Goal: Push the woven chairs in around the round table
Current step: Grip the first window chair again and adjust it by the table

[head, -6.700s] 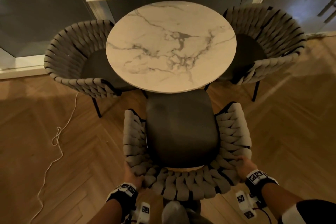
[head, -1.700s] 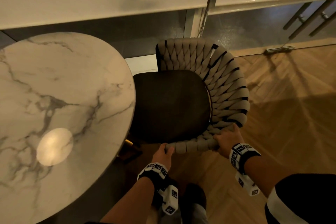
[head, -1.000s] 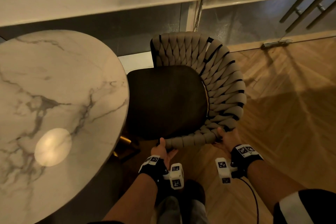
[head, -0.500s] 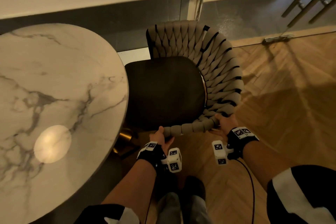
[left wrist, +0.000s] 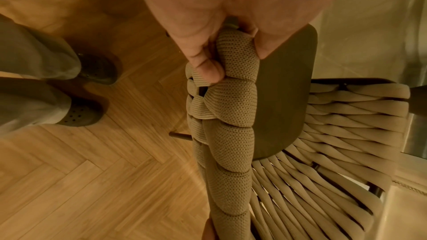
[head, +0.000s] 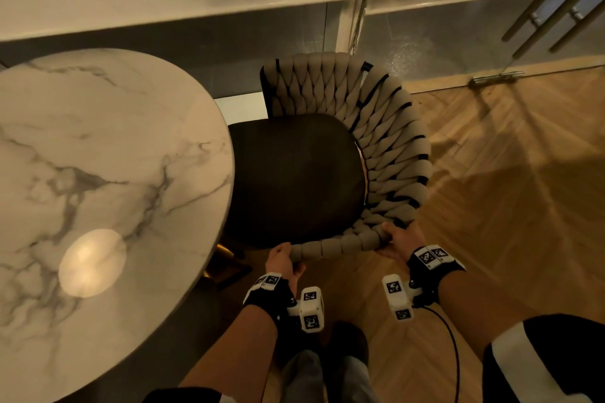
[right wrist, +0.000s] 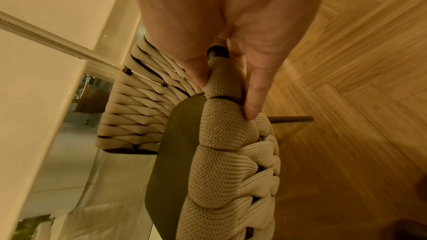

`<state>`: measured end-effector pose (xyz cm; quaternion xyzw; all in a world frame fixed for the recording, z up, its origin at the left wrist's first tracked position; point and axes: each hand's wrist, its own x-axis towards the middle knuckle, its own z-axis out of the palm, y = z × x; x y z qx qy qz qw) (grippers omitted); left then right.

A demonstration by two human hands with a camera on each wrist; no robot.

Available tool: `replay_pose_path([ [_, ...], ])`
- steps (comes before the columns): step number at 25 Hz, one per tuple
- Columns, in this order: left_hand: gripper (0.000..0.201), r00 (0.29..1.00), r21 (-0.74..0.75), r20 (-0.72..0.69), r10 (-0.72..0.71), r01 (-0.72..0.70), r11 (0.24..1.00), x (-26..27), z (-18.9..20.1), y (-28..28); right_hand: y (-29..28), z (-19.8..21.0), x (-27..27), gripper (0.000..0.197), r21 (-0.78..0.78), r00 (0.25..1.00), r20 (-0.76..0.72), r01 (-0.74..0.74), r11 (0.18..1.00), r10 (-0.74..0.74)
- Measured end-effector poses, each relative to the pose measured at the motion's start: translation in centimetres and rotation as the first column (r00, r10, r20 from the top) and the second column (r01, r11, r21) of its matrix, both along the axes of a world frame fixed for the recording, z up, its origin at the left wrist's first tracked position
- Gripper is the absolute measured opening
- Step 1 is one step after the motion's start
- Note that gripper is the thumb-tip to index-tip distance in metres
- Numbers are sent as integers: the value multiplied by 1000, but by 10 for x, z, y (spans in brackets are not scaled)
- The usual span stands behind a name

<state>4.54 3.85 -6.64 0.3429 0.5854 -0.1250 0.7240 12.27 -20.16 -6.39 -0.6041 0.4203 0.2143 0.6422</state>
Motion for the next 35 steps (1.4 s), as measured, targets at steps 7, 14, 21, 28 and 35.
replay_pose_path([
  [7, 16, 1000, -18, 9, 27, -27, 999, -9, 4, -1, -2, 1, -3, 49, 38, 999, 7, -33, 999, 33],
  [14, 12, 999, -12, -14, 43, -43, 999, -11, 2, 4, -1, -6, -4, 52, 30, 995, 19, -99, 995, 99],
  [21, 11, 995, 18, -14, 102, -101, 995, -5, 2, 21, 12, -30, 1, 50, 54, 994, 7, -110, 993, 109],
  [28, 17, 997, 27, -20, 75, -75, 997, -4, -1, 13, 1, -44, 6, 55, 13, 986, 20, -169, 986, 168],
  [35, 22, 994, 22, -8, 108, -107, 994, 0, -3, 16, 3, -55, 14, 62, 27, 987, 35, -160, 987, 159],
])
